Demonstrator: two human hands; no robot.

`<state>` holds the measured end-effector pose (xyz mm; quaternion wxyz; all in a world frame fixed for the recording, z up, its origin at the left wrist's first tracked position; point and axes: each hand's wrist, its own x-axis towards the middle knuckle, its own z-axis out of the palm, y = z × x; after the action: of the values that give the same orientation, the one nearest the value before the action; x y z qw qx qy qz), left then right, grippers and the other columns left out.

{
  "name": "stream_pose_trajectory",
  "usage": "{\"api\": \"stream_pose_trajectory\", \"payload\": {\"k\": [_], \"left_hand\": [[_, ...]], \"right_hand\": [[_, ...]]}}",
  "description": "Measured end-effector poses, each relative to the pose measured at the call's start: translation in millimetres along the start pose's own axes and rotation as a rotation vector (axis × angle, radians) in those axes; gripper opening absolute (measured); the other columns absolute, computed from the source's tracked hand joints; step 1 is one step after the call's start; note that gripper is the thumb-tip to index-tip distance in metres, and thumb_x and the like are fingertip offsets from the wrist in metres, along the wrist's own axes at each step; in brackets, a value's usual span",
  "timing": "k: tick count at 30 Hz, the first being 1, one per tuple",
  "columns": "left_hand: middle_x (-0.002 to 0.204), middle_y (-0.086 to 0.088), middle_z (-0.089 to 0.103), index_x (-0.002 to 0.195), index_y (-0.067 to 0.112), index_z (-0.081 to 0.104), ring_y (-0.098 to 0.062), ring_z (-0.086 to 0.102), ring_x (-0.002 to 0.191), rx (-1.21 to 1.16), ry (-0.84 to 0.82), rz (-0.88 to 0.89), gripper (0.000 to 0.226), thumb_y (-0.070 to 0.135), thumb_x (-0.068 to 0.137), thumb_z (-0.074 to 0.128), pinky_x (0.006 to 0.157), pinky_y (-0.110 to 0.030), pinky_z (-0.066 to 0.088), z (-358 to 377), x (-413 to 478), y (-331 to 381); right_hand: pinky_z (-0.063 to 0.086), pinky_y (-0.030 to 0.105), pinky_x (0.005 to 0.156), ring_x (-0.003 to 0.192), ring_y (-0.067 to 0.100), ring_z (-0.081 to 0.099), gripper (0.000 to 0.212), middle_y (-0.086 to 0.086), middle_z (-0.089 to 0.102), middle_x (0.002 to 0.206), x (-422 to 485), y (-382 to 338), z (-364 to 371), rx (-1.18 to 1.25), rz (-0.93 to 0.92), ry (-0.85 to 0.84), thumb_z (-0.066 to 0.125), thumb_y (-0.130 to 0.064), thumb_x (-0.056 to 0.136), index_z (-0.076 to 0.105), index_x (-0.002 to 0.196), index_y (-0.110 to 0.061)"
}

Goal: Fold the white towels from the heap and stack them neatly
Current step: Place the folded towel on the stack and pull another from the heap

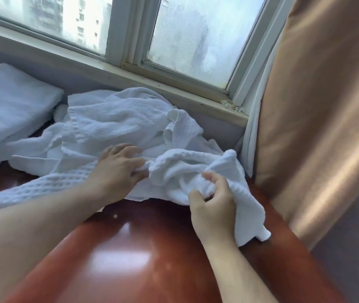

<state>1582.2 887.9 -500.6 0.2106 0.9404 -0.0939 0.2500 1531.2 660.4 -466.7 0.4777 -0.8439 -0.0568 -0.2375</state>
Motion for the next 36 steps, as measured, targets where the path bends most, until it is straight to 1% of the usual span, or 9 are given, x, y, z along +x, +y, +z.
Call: {"api": "stream_pose_trajectory", "payload": {"k": [4, 7, 11, 15, 18, 21, 26, 31, 36], "left_hand": [[0.095, 0.006, 0.061, 0.095, 0.021, 0.064, -0.023, 0.059, 0.095, -0.142, 0.027, 0.016, 0.035, 0.053, 0.095, 0.049, 0.077, -0.037, 0.046, -40.1, -33.9, 4.4], [0.096, 0.018, 0.056, 0.103, 0.034, 0.061, -0.007, 0.053, 0.099, 0.01, -0.134, 0.163, 0.046, 0.068, 0.091, 0.033, 0.077, -0.035, 0.048, -67.4, -73.2, 1.3], [0.087, 0.02, 0.052, 0.093, 0.036, 0.06, -0.005, 0.05, 0.092, 0.035, -0.143, 0.176, 0.037, 0.068, 0.091, 0.042, 0.074, -0.03, 0.048, -81.3, -122.7, -7.2], [0.083, 0.022, 0.05, 0.091, 0.037, 0.063, -0.006, 0.052, 0.076, 0.058, -0.14, 0.108, 0.042, 0.072, 0.087, 0.04, 0.067, -0.03, 0.045, -98.9, -150.3, -19.3], [0.085, 0.027, 0.051, 0.097, 0.045, 0.061, 0.001, 0.052, 0.077, 0.113, -0.21, 0.037, 0.056, 0.086, 0.083, 0.025, 0.067, -0.026, 0.043, -108.6, -168.6, -28.9], [0.091, 0.028, 0.055, 0.097, 0.041, 0.06, 0.004, 0.052, 0.087, 0.023, -0.245, -0.097, 0.074, 0.083, 0.085, 0.0, 0.077, -0.028, 0.044, -110.2, -173.9, -27.0], [0.086, 0.012, 0.055, 0.133, 0.041, 0.038, -0.009, 0.052, 0.085, -0.008, -0.166, -0.376, 0.041, 0.058, 0.096, 0.037, 0.074, -0.03, 0.039, -98.6, -151.3, -25.1], [0.127, 0.011, 0.053, 0.145, 0.038, 0.037, -0.017, 0.044, 0.122, 0.256, -0.1, -0.296, 0.056, 0.06, 0.094, 0.046, 0.096, -0.036, 0.036, -68.7, -145.5, -10.9], [0.145, 0.009, 0.038, 0.118, 0.029, 0.049, -0.014, 0.03, 0.14, 0.375, -0.126, -0.076, 0.04, 0.056, 0.097, 0.028, 0.112, -0.035, 0.017, -62.7, -130.2, -16.1]], "right_hand": [[0.042, 0.016, 0.045, 0.053, 0.007, 0.062, 0.034, 0.002, 0.073, 0.081, -24.1, -7.1, 1.8, -0.097, 0.333, -0.561, 0.058, -0.031, 0.087, 0.051, 0.12, -0.031], [0.048, 0.026, 0.042, 0.044, 0.015, 0.063, 0.03, 0.002, 0.073, 0.065, -37.4, -21.6, -6.4, -0.325, 0.302, -0.878, 0.052, -0.049, 0.082, 0.056, 0.102, -0.028], [0.052, 0.028, 0.055, 0.059, 0.007, 0.061, 0.026, -0.012, 0.064, 0.06, -32.9, -40.4, -16.8, -0.512, -0.215, -0.572, 0.07, -0.047, 0.076, 0.063, 0.067, -0.024], [0.043, 0.012, 0.057, 0.059, 0.003, 0.059, 0.022, -0.014, 0.061, 0.061, -26.5, -56.2, -4.0, -0.068, -0.458, -0.492, 0.069, -0.034, 0.085, 0.062, 0.065, -0.029], [0.046, 0.018, 0.084, 0.101, -0.002, 0.06, 0.027, -0.017, 0.069, 0.108, -8.1, -54.7, 19.9, -0.057, -0.307, -0.349, 0.051, -0.049, 0.088, 0.069, 0.102, -0.035], [0.036, 0.039, 0.111, 0.136, 0.021, 0.044, 0.065, 0.001, 0.049, 0.148, -9.2, -35.7, 56.2, -0.389, -0.028, -0.566, 0.038, -0.06, 0.096, 0.039, 0.151, -0.026], [0.051, 0.045, 0.088, 0.075, 0.013, 0.05, 0.042, -0.015, 0.054, 0.073, -41.6, -9.3, 82.7, -0.35, -0.303, -0.212, 0.054, -0.052, 0.096, 0.064, 0.114, -0.016], [0.055, 0.047, 0.07, 0.068, 0.019, 0.057, 0.029, -0.012, 0.054, 0.064, -45.0, -1.8, 74.6, -0.15, -0.341, -0.132, 0.061, -0.047, 0.089, 0.067, 0.101, -0.02], [0.054, 0.041, 0.071, 0.066, 0.019, 0.053, 0.032, -0.018, 0.043, 0.056, -45.6, -8.8, 79.8, -0.159, -0.422, -0.284, 0.068, -0.032, 0.092, 0.068, 0.123, -0.025]]}}
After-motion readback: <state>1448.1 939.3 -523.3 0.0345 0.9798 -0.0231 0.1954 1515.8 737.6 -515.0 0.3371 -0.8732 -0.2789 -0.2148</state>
